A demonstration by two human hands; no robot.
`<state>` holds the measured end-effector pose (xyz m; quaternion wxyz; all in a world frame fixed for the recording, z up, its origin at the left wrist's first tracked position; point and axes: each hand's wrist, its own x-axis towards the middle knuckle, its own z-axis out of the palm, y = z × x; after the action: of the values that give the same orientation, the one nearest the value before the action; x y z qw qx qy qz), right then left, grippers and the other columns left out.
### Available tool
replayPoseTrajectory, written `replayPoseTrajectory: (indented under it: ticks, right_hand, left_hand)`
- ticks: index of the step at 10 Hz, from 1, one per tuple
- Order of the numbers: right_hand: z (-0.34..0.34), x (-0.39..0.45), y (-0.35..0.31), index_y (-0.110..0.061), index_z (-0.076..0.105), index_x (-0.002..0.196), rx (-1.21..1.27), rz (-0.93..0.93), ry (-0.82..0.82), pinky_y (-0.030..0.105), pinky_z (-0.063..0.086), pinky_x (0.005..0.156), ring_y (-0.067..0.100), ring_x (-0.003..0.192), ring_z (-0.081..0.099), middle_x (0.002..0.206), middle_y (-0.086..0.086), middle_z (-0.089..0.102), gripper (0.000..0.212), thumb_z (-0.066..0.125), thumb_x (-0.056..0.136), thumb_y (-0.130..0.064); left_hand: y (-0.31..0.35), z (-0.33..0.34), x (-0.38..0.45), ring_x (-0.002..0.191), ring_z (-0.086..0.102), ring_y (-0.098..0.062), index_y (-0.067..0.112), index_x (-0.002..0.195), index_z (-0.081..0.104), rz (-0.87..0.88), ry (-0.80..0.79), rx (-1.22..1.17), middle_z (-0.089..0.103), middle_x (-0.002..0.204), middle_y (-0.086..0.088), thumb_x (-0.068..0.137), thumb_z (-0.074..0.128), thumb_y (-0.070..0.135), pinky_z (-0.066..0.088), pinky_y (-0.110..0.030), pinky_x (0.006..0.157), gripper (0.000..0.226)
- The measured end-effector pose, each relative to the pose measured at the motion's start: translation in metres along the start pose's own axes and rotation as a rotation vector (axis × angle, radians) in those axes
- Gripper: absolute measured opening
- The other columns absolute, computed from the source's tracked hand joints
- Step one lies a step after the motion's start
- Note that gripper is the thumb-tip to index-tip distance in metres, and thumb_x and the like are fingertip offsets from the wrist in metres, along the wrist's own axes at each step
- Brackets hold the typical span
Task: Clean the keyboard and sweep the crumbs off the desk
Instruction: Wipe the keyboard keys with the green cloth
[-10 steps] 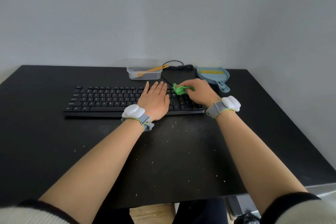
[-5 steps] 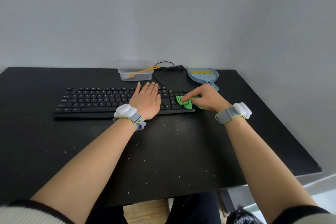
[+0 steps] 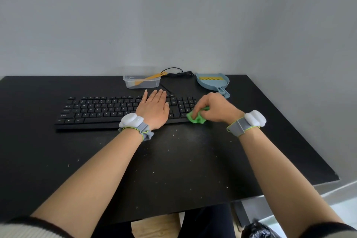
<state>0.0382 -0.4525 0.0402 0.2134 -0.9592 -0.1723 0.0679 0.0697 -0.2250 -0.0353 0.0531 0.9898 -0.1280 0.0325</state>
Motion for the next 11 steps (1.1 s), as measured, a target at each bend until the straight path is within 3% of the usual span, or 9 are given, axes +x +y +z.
replayPoseTrajectory:
  ticks: [1,2,3,4,5,7,8,9,11]
  right_hand:
    - [-0.012,-0.002,-0.003,-0.022,0.083,0.080,-0.070,0.070,0.039,0.014,0.041,0.050,0.008,0.058,0.054,0.072,-0.011,0.068,0.039,0.053,0.073,0.002]
    - [-0.005,-0.002,-0.023,-0.030,0.082,0.081,0.063,-0.010,0.055,0.021,0.046,0.049,0.011,0.059,0.056,0.085,-0.013,0.071,0.042,0.054,0.076,0.001]
    - [0.001,0.004,-0.025,-0.027,0.082,0.087,-0.041,-0.017,-0.048,0.009,0.041,0.049,0.004,0.059,0.058,0.076,-0.018,0.064,0.038,0.055,0.077,-0.002]
    - [-0.016,0.006,-0.001,-0.021,0.080,0.077,-0.116,0.209,0.041,0.028,0.059,0.069,0.015,0.076,0.066,0.076,-0.002,0.071,0.029,0.055,0.071,-0.009]
    - [-0.027,0.007,0.019,-0.018,0.081,0.084,0.036,0.347,0.223,0.029,0.051,0.077,0.018,0.091,0.062,0.088,0.003,0.071,0.030,0.054,0.078,-0.006]
    - [-0.013,0.020,0.009,-0.015,0.073,0.105,0.356,0.303,0.393,0.007,0.049,0.067,-0.008,0.078,0.067,0.091,-0.003,0.068,0.032,0.047,0.093,0.002]
    - [-0.001,0.035,0.011,-0.014,0.075,0.101,0.418,0.274,0.292,0.030,0.058,0.090,0.015,0.097,0.072,0.104,0.006,0.074,0.035,0.047,0.091,0.005]
    - [-0.001,0.038,0.012,-0.021,0.076,0.111,0.129,0.276,0.208,0.025,0.051,0.077,0.015,0.089,0.064,0.104,0.001,0.073,0.034,0.053,0.091,-0.007]
    - [-0.020,0.015,0.009,-0.025,0.082,0.095,0.035,0.258,0.042,0.016,0.045,0.060,0.005,0.071,0.058,0.084,-0.012,0.074,0.022,0.066,0.082,-0.017]
  left_hand:
    - [0.000,0.000,0.000,0.152,0.003,-0.017,0.014,0.158,0.010,0.005,-0.003,0.005,0.009,0.166,-0.001,0.105,0.014,0.036,-0.006,-0.043,0.123,0.057]
    - [0.000,0.000,-0.001,0.152,0.003,-0.017,0.014,0.158,0.009,0.001,-0.004,0.005,0.008,0.166,-0.001,0.105,0.014,0.035,-0.006,-0.043,0.123,0.057]
    - [0.001,-0.002,-0.001,0.152,0.002,-0.017,0.014,0.158,0.008,0.003,-0.012,0.007,0.007,0.166,-0.001,0.105,0.013,0.035,-0.006,-0.042,0.123,0.057]
    - [0.001,-0.002,-0.001,0.152,0.002,-0.017,0.014,0.158,0.009,0.004,-0.007,0.002,0.007,0.166,-0.001,0.105,0.013,0.035,-0.006,-0.042,0.123,0.057]
    - [0.000,-0.002,-0.001,0.152,0.003,-0.017,0.014,0.158,0.009,0.006,-0.004,-0.001,0.008,0.166,-0.002,0.105,0.014,0.035,-0.006,-0.043,0.123,0.057]
    - [0.001,-0.002,-0.002,0.152,0.003,-0.018,0.013,0.158,0.010,0.011,0.006,0.006,0.009,0.166,-0.002,0.105,0.014,0.036,-0.006,-0.042,0.123,0.058]
    - [0.001,-0.001,-0.003,0.152,0.004,-0.018,0.013,0.158,0.011,0.009,0.007,0.001,0.010,0.166,-0.002,0.105,0.014,0.036,-0.006,-0.042,0.123,0.058]
    - [0.001,-0.001,-0.002,0.152,0.004,-0.018,0.013,0.158,0.011,0.009,0.010,-0.002,0.010,0.166,-0.002,0.105,0.014,0.036,-0.006,-0.042,0.123,0.058]
    - [0.001,-0.001,-0.001,0.152,0.004,-0.018,0.013,0.158,0.010,0.014,0.000,0.005,0.009,0.166,-0.003,0.105,0.014,0.036,-0.006,-0.042,0.123,0.058]
